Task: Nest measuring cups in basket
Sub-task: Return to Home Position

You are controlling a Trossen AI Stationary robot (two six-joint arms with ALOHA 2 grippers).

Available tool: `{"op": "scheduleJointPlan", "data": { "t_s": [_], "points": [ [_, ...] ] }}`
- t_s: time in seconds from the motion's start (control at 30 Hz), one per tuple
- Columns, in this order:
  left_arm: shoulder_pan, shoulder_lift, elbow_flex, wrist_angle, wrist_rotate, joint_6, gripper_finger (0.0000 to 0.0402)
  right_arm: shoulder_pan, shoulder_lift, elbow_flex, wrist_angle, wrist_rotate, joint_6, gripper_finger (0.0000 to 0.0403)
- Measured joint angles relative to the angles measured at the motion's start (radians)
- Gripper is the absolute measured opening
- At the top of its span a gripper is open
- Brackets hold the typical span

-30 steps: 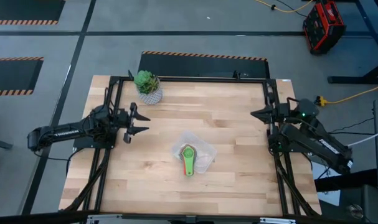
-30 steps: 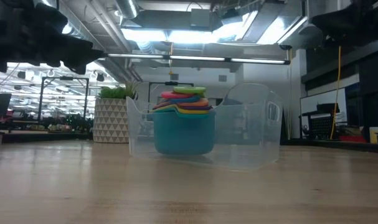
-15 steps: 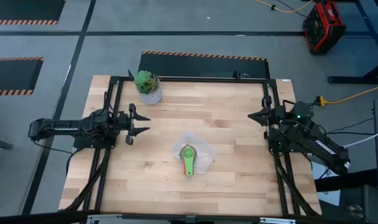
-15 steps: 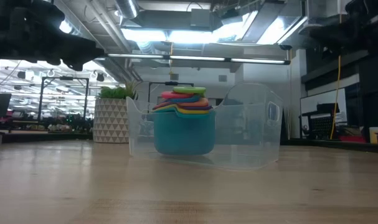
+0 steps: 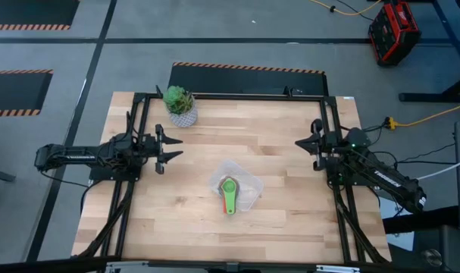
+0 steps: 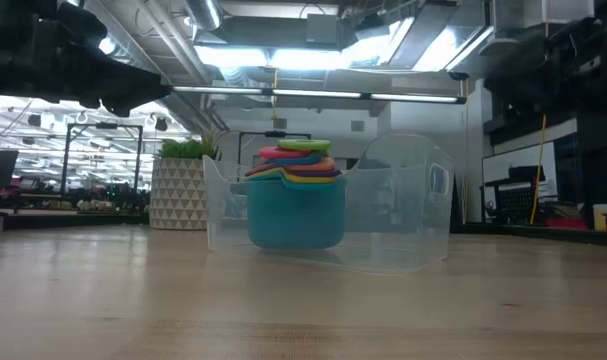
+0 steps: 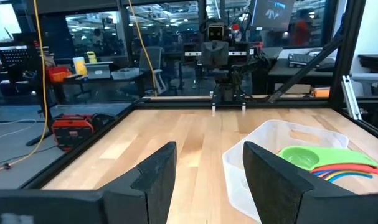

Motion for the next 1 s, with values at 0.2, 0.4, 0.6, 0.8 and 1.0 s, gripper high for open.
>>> {"op": "scheduleJointPlan", "data": {
  "t_s": [0.2,0.4,0.6,0.8,1.0],
  "points": [
    [0.000,0.000,0.000,-0.032,-0.001,-0.001,0.0179,0.000,0.002,0.001,-0.020,-0.014,-0.023,0.0014],
    [0.000,0.000,0.000,-0.080,-0.008,-0.030,0.0179,0.000,0.007,0.001,-0.050,-0.006,-0.044,0.0014],
    [0.000,0.000,0.000,-0.118,-0.013,-0.025,0.0179,0.000,0.009,0.001,-0.049,-0.011,-0.010,0.0014],
    [0.000,0.000,0.000,-0.142,-0.013,-0.025,0.0179,0.000,0.009,0.002,-0.049,-0.011,0.010,0.0014],
    [0.000,0.000,0.000,-0.145,-0.013,-0.026,0.0179,0.000,0.009,0.002,-0.049,-0.011,0.009,0.0014]
  ]
}}
